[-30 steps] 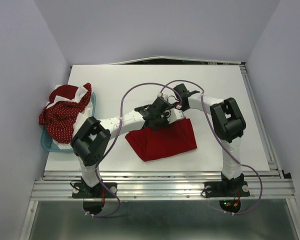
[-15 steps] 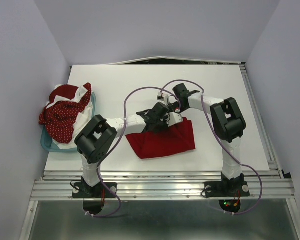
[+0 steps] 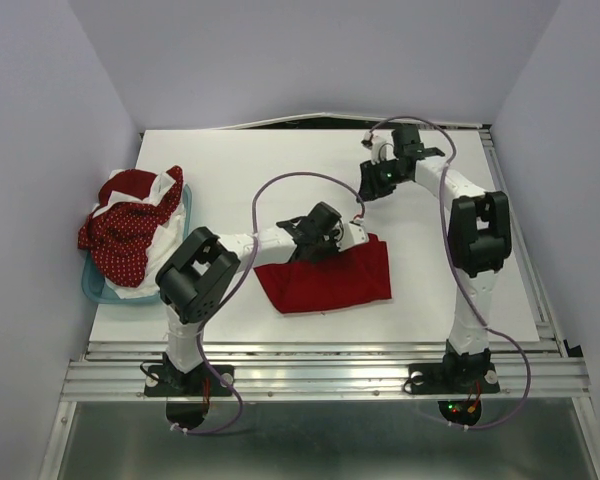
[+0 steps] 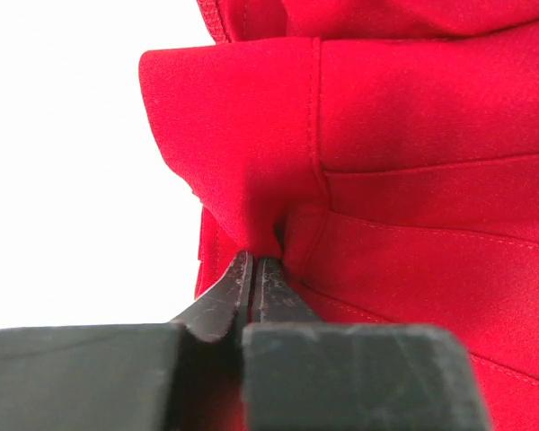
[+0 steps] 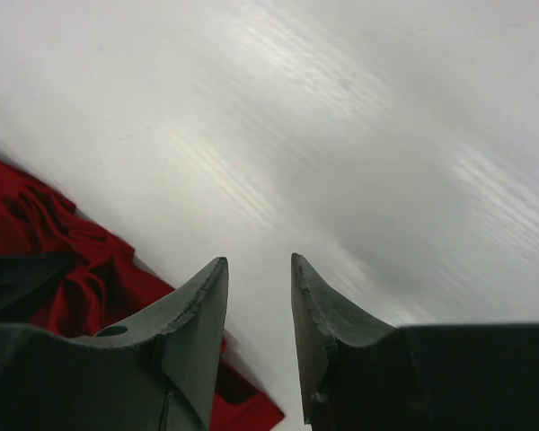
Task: Fold and stack the skirts
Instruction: Fold the skirt
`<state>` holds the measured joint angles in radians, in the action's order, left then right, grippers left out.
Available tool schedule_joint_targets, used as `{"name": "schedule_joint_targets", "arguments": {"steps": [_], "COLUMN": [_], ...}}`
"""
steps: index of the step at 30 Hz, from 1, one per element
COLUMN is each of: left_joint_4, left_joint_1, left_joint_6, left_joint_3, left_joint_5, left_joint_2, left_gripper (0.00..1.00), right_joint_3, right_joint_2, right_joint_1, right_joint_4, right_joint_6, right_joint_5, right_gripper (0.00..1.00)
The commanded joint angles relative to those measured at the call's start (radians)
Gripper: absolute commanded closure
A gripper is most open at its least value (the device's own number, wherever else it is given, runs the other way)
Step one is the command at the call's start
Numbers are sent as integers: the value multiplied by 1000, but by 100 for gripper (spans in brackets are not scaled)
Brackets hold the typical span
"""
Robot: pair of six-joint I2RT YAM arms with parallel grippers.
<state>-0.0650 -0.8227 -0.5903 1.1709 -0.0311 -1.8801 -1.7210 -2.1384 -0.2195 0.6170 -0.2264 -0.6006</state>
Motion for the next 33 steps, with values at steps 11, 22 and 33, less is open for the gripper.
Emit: {"name": "schedule_joint_targets", "arguments": {"steps": [11, 22, 33], "left_joint_4": [-332, -506, -372], "left_joint_1": [88, 209, 361], "left_joint_6": [56, 170, 340], "left_joint_3": [284, 510, 428], "left_joint_5": [-136, -355, -512], "left_joint_2": [-184, -317, -48], "left_gripper": [69, 43, 35], "right_joint_3": [286, 725, 782], "right_joint_2": [529, 712, 500], "right_joint_1": [160, -136, -147], "right_joint_4": [133, -195, -488], "right_joint_6": [-19, 206, 461], "right_joint_5": [-333, -320, -121], "right_gripper": [61, 54, 28]}}
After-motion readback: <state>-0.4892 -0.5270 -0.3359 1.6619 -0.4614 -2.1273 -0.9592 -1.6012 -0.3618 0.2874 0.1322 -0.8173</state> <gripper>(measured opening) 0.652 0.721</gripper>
